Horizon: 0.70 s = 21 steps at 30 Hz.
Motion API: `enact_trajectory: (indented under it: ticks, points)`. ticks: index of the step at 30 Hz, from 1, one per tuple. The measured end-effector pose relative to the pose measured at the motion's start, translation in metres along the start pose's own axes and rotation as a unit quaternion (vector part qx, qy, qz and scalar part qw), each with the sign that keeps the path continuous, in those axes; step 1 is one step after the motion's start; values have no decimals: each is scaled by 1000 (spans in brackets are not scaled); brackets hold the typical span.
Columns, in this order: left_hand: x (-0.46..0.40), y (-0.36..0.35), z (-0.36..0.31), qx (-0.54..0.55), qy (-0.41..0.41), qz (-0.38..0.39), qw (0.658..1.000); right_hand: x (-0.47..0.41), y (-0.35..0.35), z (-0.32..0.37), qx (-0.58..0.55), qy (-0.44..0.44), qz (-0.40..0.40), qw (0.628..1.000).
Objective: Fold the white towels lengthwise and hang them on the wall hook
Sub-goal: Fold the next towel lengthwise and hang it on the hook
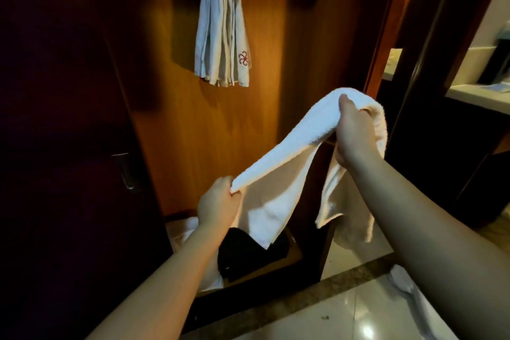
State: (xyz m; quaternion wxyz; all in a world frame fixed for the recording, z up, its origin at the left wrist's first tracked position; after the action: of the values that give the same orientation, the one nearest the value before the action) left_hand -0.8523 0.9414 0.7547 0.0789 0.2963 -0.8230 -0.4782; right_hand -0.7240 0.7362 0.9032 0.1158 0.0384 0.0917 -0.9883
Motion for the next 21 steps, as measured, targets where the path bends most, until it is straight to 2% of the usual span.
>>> enact_trajectory:
  ticks: [5,7,8,9,11,12,13,14,16,18,20,21]
  points:
    - [-6,21,30,65,39,-5,997,-12,15,-12,-63,-42,-41,996]
    - [-7,45,33,154,33,3,987,-16,21,-12,-92,-46,-62,993]
    - [-6,62,32,239,10,-6,971,-19,25,-11,-104,-45,-73,991]
    - [-2,83,28,342,-29,-30,939,-21,27,-9,-120,-44,-84,988]
    - [7,116,22,535,-135,-69,831,-25,30,-5,-149,-40,-97,983]
    - [8,116,23,594,-152,-48,789,-25,30,-4,-166,-37,-106,980]
    - [12,107,22,628,-132,-6,767,-24,29,-4,-180,-37,-115,976]
    - [18,92,19,636,-88,39,766,-22,26,-5,-189,-41,-117,974]
    - [29,64,17,572,-17,95,815,-21,21,-11,-192,-48,-122,973]
    - [29,59,28,504,-22,57,861,-24,26,-23,-216,-59,-142,964]
    - [26,82,37,511,-68,-28,857,-28,33,-33,-237,-67,-123,961]
    - [25,96,38,535,-99,-57,837,-30,37,-38,-242,-69,-110,962]
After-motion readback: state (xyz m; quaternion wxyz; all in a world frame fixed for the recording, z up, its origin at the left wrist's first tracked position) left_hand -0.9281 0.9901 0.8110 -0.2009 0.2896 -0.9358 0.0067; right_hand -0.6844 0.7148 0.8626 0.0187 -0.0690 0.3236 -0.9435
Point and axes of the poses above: each hand's wrist, its own x-axis away from the middle knuckle, its own y-axis out of the back of the hand, z = x × y, the point moved 3 cm from there along -x, towards the middle knuckle, and after that the axes turned 11 degrees about z, right-handed, at the moved point
